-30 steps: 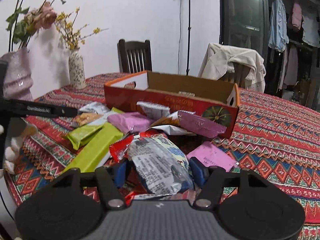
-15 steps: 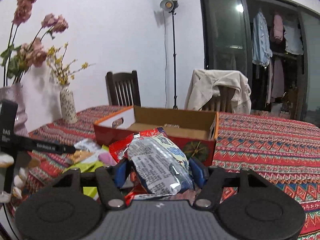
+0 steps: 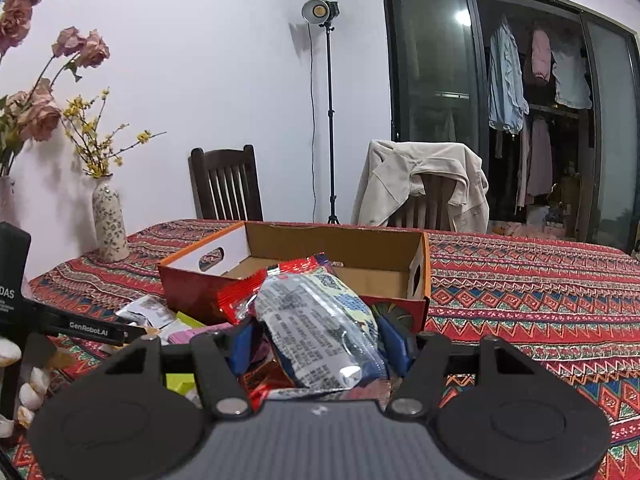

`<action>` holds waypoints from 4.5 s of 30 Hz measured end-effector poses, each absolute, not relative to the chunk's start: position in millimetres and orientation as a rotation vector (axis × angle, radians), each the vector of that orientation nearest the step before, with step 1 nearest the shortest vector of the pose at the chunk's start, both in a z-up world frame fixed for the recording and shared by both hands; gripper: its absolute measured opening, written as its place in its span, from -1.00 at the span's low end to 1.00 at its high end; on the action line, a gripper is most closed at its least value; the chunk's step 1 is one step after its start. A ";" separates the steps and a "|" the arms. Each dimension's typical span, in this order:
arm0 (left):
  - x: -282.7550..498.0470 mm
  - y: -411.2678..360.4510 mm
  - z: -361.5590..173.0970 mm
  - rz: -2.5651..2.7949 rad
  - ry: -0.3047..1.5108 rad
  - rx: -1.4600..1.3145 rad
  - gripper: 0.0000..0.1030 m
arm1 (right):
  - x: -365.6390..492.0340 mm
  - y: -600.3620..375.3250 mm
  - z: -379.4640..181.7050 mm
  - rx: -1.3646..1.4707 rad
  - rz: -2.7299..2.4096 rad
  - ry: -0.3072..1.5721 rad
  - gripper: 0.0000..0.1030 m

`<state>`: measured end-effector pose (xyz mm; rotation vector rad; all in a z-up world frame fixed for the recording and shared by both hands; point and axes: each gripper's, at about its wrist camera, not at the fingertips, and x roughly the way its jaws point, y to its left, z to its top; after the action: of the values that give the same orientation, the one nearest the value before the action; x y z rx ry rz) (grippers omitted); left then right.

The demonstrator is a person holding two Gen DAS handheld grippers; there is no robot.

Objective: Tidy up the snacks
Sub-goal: 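Grasp the orange cracker packet with the left gripper while the right lifts the silver packet, then carry both packets over the box and open both grippers to drop them, then withdraw both grippers from the box back toward the snack pile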

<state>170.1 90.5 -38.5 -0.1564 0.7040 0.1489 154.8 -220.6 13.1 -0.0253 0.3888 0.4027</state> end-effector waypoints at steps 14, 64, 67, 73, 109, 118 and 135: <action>159.5 98.0 -36.8 0.042 0.656 -0.243 0.09 | 166.2 -221.0 -6.7 0.010 0.398 0.445 0.23; 214.9 33.9 68.1 0.022 0.386 -0.143 -0.17 | 241.0 -199.6 59.4 0.003 0.319 0.344 0.23; 235.0 29.7 66.1 0.041 0.386 -0.146 -0.17 | 262.6 -193.0 57.2 0.007 0.307 0.362 0.23; 273.1 25.5 47.6 0.102 0.395 -0.140 -0.17 | 303.5 -182.6 40.1 0.026 0.278 0.394 0.23; 260.4 33.7 28.8 0.150 0.340 -0.164 1.00 | 305.3 -194.8 13.1 0.044 0.261 0.396 1.00; 230.1 34.3 53.5 0.138 0.326 -0.173 1.00 | 281.2 -201.8 37.0 0.070 0.276 0.391 1.00; 142.7 51.8 29.0 0.120 0.344 -0.092 1.00 | 201.6 -209.3 19.4 -0.017 0.320 0.464 1.00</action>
<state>142.7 51.8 29.0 -0.0920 0.3444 0.1200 201.6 -209.3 19.4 -0.0168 0.4645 0.3202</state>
